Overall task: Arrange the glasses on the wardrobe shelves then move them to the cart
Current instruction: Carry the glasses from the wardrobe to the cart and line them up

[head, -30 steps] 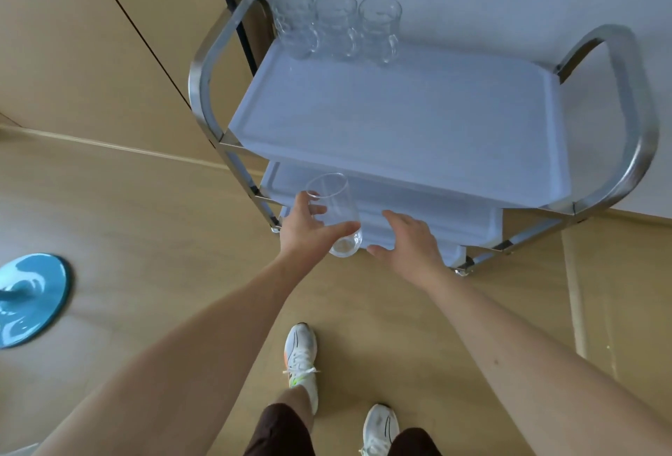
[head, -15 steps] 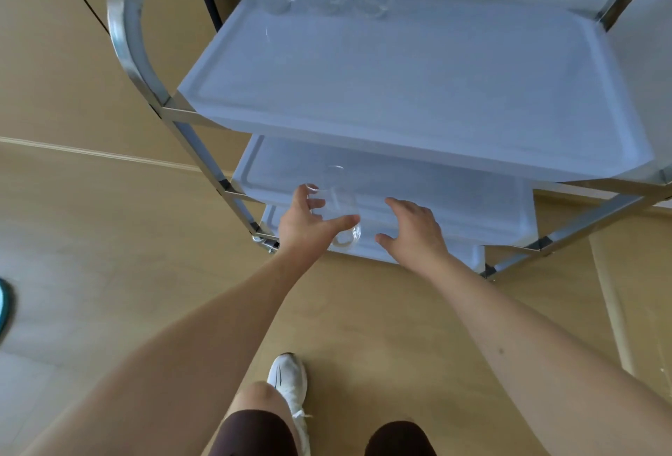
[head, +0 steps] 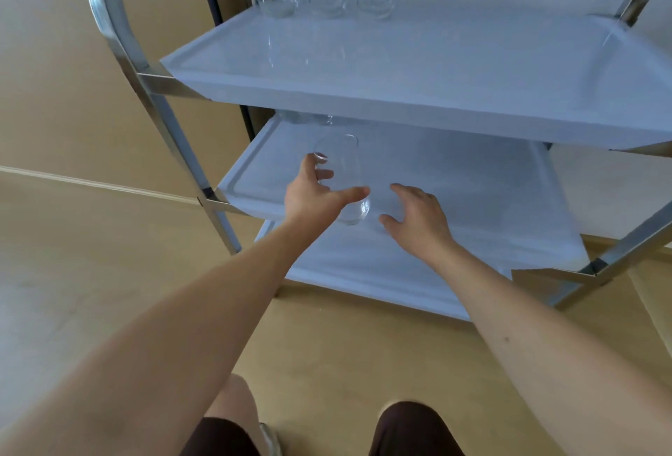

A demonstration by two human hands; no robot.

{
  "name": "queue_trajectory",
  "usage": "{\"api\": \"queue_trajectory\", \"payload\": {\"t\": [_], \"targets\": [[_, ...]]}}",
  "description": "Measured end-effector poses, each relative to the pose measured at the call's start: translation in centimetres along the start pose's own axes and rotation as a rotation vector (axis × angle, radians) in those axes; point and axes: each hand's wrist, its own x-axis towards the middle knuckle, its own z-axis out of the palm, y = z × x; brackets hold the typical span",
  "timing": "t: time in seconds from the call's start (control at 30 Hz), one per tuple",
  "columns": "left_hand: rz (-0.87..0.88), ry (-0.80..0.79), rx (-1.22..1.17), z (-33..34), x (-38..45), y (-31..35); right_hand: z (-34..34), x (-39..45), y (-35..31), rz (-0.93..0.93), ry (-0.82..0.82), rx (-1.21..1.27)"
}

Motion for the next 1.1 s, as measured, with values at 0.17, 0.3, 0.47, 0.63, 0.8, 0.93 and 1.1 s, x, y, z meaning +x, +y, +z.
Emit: {"api": "queue_trajectory", "payload": {"t": [0.17, 0.3, 0.47, 0.63, 0.8, 0.93, 1.1], "targets": [[0.107, 0.025, 0.057, 0.7, 0.8, -1.0, 1.6, 0.2, 0.9, -0.059, 0.064, 0.053], [0.123, 0.057, 0.086, 1.3, 1.8, -1.4, 2.9, 0.4, 0.9, -0.126, 0.14, 0.127], [0.138, 0.057, 0.117, 1.9, 3.1, -2.1, 3.6, 1.1, 0.8, -0.138, 0.166, 0.184], [0.133, 0.076, 0.103, 2.4, 4.3, -2.4, 3.8, 2.0, 1.0, -0.128, 0.174, 0.199], [0.15, 0.072, 0.069, 3.0, 5.8, -2.8, 4.6, 2.7, 1.4, -0.109, 0.179, 0.224], [0.189, 0.049, 0.098, 2.9, 6.7, -3.5, 5.1, 3.6, 1.2, -0.088, 0.177, 0.246], [0.285, 0.018, 0.193, 0.8, 7.0, -5.6, 5.7, 5.0, -0.3, -0.063, 0.17, 0.316]]}}
